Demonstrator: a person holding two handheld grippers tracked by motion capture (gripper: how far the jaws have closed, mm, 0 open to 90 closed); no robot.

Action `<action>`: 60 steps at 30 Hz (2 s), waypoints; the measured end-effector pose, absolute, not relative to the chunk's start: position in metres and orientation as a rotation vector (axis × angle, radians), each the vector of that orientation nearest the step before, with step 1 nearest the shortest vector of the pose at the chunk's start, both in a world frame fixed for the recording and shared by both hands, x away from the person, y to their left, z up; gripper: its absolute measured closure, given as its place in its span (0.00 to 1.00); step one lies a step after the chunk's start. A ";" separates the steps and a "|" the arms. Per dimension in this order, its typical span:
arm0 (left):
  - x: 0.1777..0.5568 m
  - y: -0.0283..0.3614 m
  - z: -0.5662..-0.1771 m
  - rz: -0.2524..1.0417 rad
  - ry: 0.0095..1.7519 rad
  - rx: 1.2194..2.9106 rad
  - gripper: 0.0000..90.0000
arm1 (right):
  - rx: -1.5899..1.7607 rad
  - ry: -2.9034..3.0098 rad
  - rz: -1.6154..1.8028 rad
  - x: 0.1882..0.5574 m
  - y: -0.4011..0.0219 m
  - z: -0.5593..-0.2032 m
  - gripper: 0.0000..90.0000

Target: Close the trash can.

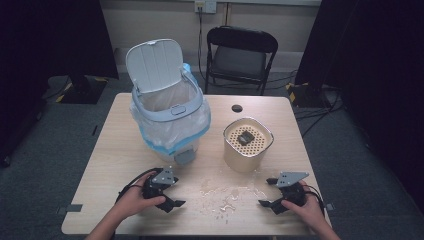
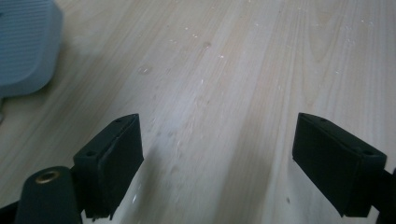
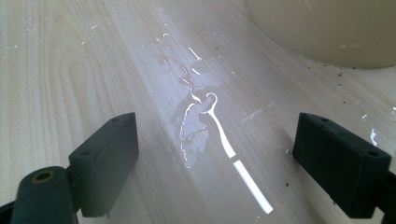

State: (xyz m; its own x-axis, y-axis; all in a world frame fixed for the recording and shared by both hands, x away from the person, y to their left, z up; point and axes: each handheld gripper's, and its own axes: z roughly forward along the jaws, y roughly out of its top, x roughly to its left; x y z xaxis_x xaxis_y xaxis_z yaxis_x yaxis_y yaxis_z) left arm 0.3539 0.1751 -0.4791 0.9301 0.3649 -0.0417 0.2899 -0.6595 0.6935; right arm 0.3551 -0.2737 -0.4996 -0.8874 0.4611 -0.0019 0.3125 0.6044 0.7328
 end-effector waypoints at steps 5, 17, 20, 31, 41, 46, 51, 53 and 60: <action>0.354 0.200 -0.465 0.130 0.527 2.319 0.18 | 0.645 2.639 1.151 0.355 -0.274 -0.500 0.15; 0.364 0.244 -0.423 0.162 0.657 2.271 0.18 | 0.640 2.640 1.151 0.355 -0.274 -0.500 0.15; 0.369 0.256 -0.411 0.177 0.685 2.256 0.18 | 0.633 2.643 1.152 0.355 -0.274 -0.500 0.15; 0.385 0.280 -0.377 0.229 0.769 2.205 0.18 | 0.633 2.643 1.152 0.355 -0.274 -0.500 0.15; 0.393 0.286 -0.355 0.256 0.770 2.203 0.18 | 0.632 2.643 1.152 0.355 -0.274 -0.500 0.15; 0.396 0.287 -0.339 0.250 0.770 2.208 0.18 | 0.633 2.642 1.153 0.355 -0.274 -0.500 0.15; 0.401 0.289 -0.324 0.262 0.764 2.196 0.18 | 0.636 2.642 1.153 0.354 -0.274 -0.500 0.15; 0.403 0.291 -0.318 0.270 0.760 2.194 0.18 | 0.637 2.642 1.153 0.354 -0.274 -0.500 0.15; 0.413 0.294 -0.297 0.277 0.768 2.159 0.18 | 0.636 2.642 1.154 0.354 -0.274 -0.500 0.15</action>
